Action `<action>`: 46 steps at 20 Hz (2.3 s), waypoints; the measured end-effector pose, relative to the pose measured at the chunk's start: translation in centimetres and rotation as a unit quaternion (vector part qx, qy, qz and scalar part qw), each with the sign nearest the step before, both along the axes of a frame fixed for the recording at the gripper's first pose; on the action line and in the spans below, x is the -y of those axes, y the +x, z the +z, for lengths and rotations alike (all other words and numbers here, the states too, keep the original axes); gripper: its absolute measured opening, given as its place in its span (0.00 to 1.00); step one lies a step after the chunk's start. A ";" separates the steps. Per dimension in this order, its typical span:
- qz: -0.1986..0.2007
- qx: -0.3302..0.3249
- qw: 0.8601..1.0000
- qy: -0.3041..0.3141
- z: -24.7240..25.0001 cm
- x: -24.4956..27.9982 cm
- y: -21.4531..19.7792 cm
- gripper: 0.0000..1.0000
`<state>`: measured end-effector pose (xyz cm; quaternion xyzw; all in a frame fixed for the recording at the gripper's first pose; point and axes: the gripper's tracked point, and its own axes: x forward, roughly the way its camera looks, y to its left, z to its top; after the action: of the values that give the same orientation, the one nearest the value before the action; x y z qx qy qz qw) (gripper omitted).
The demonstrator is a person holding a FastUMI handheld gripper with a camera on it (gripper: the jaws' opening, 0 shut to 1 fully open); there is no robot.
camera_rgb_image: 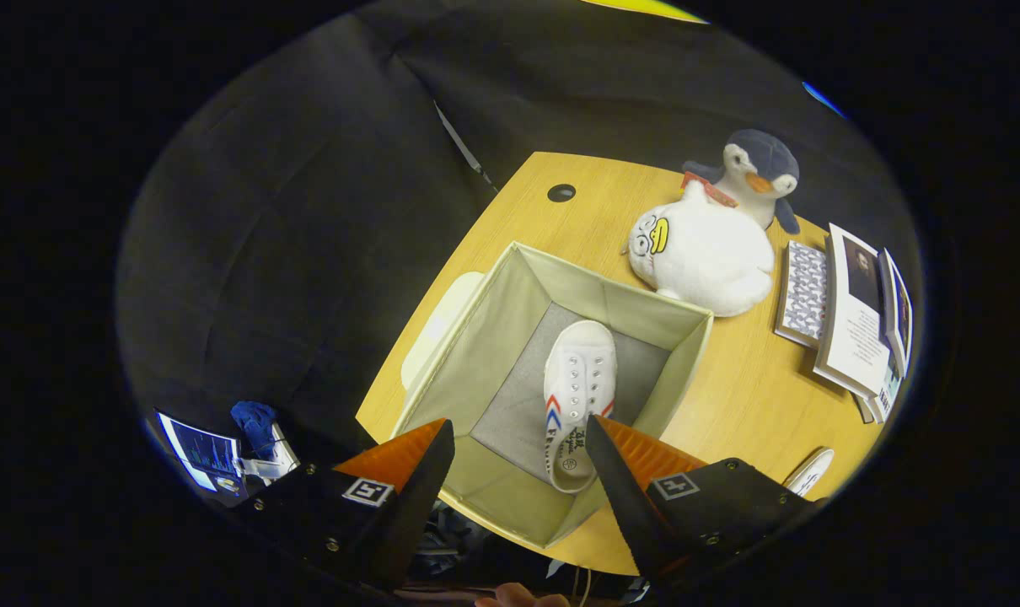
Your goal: Open the storage box then place both shoes into the box .Put the left shoe in first, then the right shoe, with the right side of both shoes facing outward in a uniform manner.
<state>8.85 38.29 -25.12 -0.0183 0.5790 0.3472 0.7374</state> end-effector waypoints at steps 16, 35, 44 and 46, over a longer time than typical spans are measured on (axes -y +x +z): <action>-0.121 -0.012 0.992 0.036 2.9 14.3 1.8 0.95; -0.303 -0.029 0.950 -0.061 -6.3 38.4 -1.7 0.96; -0.313 -0.090 0.939 -0.112 -11.7 43.2 -5.0 0.96; -0.302 -0.096 0.939 -0.134 -12.9 44.2 -5.7 0.96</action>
<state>3.12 -5.87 -38.06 0.0920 0.6668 0.0272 0.7391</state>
